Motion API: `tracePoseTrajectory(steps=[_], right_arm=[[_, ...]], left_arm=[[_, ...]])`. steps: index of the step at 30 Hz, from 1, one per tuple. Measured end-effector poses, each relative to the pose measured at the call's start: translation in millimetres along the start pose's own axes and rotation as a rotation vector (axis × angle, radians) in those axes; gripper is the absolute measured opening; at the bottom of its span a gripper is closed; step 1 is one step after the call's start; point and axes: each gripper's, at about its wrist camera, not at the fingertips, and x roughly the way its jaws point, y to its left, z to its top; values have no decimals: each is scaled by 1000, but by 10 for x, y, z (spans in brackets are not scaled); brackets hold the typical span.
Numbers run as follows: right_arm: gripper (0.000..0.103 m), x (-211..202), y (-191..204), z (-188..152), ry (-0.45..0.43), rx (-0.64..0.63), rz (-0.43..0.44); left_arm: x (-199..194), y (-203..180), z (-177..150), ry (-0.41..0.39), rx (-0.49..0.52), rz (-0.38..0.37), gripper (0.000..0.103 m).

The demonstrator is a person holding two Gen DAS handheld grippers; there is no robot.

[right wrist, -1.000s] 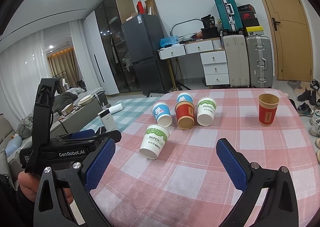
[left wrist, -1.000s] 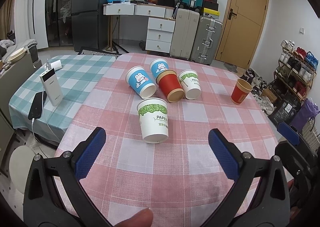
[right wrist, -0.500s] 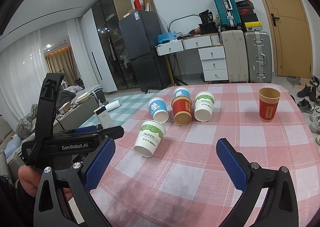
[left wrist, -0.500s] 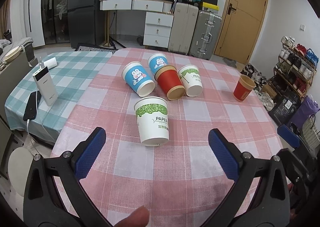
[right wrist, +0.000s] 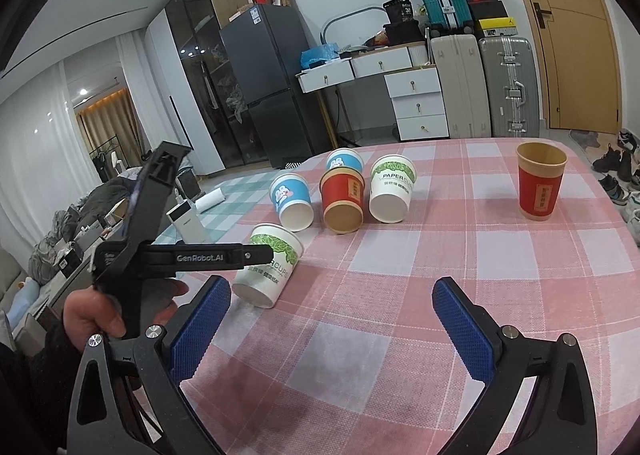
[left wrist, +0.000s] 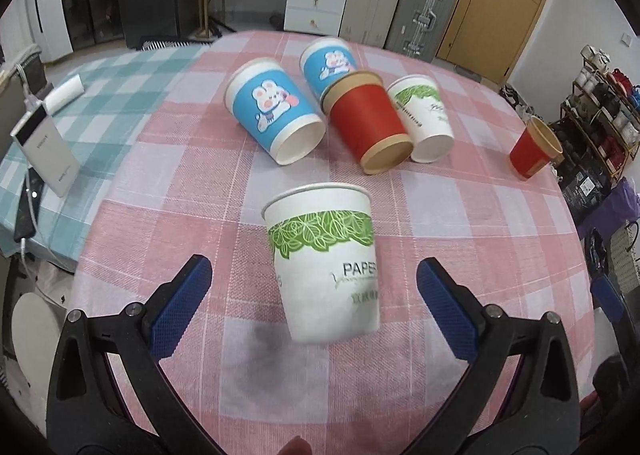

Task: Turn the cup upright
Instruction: 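Move the left tool to the tipped white green-leaf cup and grasp it, then lift the white cup with the left tool and rotate it rim-up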

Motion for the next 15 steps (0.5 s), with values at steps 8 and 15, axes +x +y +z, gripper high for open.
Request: tracePoseTrajectory(steps=[8, 15], right_arm=[[103, 144, -89, -11, 21, 30, 33], [103, 27, -153, -49, 2, 56, 30]], left_arm=[[484, 89, 166, 107, -48, -35, 69], [586, 125, 205, 149, -78, -118, 62]])
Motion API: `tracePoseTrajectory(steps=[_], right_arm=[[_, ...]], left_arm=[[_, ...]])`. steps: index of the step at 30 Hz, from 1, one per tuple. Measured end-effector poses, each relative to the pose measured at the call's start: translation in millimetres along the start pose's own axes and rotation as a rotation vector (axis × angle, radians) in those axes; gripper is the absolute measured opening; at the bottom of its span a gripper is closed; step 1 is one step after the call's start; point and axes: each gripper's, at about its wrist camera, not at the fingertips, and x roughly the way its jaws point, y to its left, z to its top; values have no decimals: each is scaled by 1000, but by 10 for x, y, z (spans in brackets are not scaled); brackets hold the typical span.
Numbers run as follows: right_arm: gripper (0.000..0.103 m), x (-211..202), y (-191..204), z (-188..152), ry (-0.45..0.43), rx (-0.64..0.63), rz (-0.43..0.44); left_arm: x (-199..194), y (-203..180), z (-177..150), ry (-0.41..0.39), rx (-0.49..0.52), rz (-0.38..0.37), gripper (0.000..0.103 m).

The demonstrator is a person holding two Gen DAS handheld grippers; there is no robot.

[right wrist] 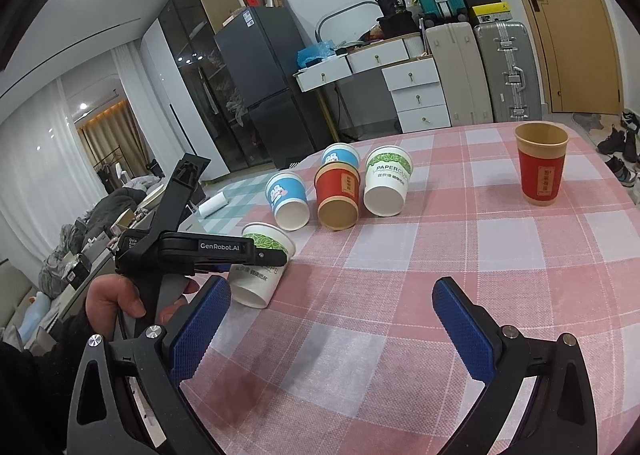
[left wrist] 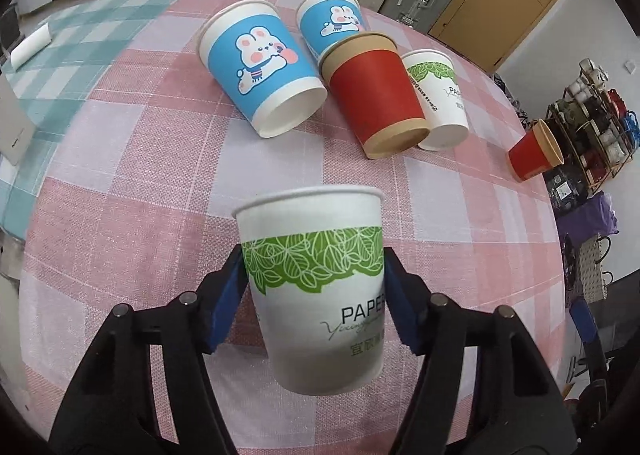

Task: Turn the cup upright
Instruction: 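Lift the white cup with the left tool and rotate it rim-up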

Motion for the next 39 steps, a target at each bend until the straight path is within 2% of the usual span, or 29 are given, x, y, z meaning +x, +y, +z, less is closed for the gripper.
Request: tracePoseTrajectory(steps=[5, 11, 17, 20, 29, 39], right_arm=[[103, -160, 49, -42, -20, -3, 5], [103, -421, 122, -89, -60, -19, -6], [103, -705, 173, -161, -88, -14, -10], [103, -833, 206, -218, -101, -16, -9], [103, -1025, 237, -371, -101, -7, -9], [103, -965, 197, -489, -65, 15, -16]], left_arm=[[-159, -174, 12, -11, 15, 6, 62], [-668, -445, -143, -75, 57, 11, 62], [-1200, -642, -500, -83, 101, -45, 63], [-1328, -725, -717, -73, 110, -54, 63], [-1323, -739, -1338, -1, 105, -53, 63], [-942, -624, -1639, 84, 127, -42, 63]])
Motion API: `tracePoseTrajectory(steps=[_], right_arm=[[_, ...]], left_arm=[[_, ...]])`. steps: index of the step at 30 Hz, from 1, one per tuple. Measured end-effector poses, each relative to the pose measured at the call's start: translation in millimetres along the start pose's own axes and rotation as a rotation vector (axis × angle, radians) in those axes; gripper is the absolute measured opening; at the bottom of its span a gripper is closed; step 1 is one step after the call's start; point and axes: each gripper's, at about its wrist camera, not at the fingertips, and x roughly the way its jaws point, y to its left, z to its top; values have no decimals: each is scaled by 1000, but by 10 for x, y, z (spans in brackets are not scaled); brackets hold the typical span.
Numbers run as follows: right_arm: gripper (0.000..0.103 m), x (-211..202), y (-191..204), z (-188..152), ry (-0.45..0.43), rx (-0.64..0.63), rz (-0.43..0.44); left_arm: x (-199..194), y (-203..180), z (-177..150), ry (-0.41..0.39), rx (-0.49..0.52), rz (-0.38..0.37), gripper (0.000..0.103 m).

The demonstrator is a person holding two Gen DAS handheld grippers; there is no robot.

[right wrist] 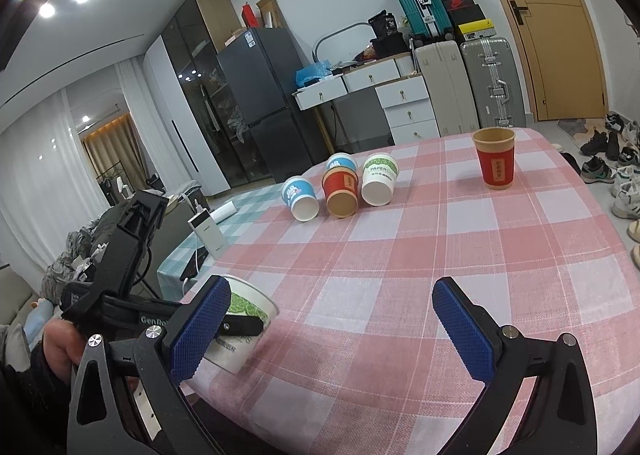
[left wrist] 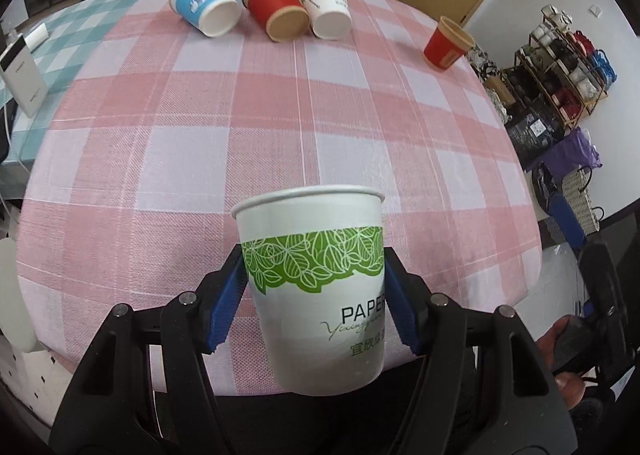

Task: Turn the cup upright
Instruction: 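Lift the white cup with the left tool and rotate it rim-up, then lower the cup upright onto the tablecloth and open the left tool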

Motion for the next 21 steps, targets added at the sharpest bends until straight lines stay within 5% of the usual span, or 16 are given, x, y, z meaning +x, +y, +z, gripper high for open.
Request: tracePoseTrajectory(steps=[12, 15, 21], right_arm=[[103, 157, 46, -10, 50, 37, 64], [103, 174, 57, 1, 59, 56, 86], [103, 111, 149, 57, 47, 30, 76]], left_arm=[[267, 64, 40, 57, 13, 2, 71], [221, 88, 58, 27, 16, 3, 80], [-113, 97, 119, -68, 12, 4, 81]])
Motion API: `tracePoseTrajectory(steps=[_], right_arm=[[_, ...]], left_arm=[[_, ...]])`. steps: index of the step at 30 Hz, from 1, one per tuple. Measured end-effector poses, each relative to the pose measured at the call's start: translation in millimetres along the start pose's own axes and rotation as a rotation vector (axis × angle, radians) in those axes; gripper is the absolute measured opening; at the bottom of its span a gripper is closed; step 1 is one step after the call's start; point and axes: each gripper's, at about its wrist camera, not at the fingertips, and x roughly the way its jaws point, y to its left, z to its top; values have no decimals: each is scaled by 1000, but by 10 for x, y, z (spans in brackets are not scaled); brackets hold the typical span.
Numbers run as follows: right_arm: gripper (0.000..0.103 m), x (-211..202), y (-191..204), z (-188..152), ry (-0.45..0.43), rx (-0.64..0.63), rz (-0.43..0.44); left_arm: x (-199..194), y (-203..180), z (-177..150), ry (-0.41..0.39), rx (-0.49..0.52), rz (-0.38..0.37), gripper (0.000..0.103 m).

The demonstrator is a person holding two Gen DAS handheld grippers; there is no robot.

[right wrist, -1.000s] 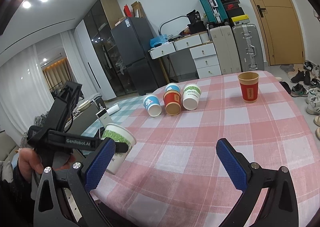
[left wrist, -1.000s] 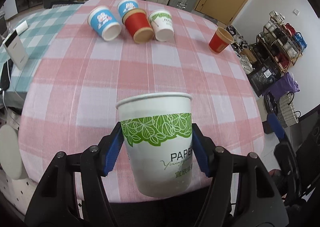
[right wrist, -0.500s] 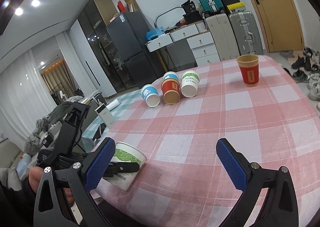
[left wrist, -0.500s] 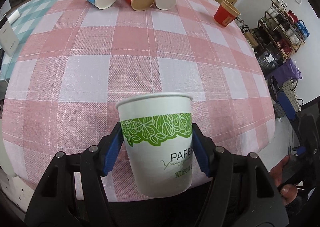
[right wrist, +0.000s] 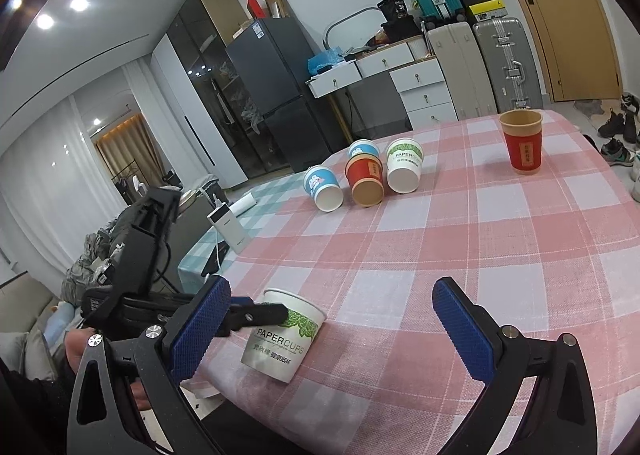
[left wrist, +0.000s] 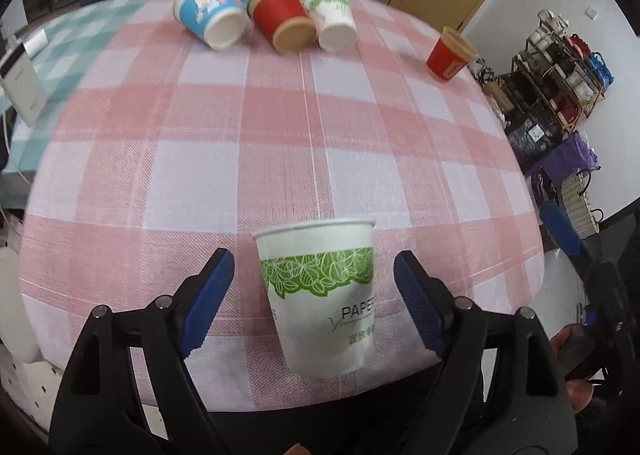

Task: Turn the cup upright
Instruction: 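Lower the cup upright onto the tablecloth and open the left tool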

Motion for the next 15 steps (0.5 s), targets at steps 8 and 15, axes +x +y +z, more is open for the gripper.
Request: tracePoseTrajectory(steps=[8, 15], right_arm=[[103, -99, 219, 108, -23, -56, 21], [103, -252, 545, 214, -72, -121, 80]], left_arm=[[-727, -87, -6, -231, 25, 59, 83], [-1247, -133, -274, -440, 40, 124, 100]])
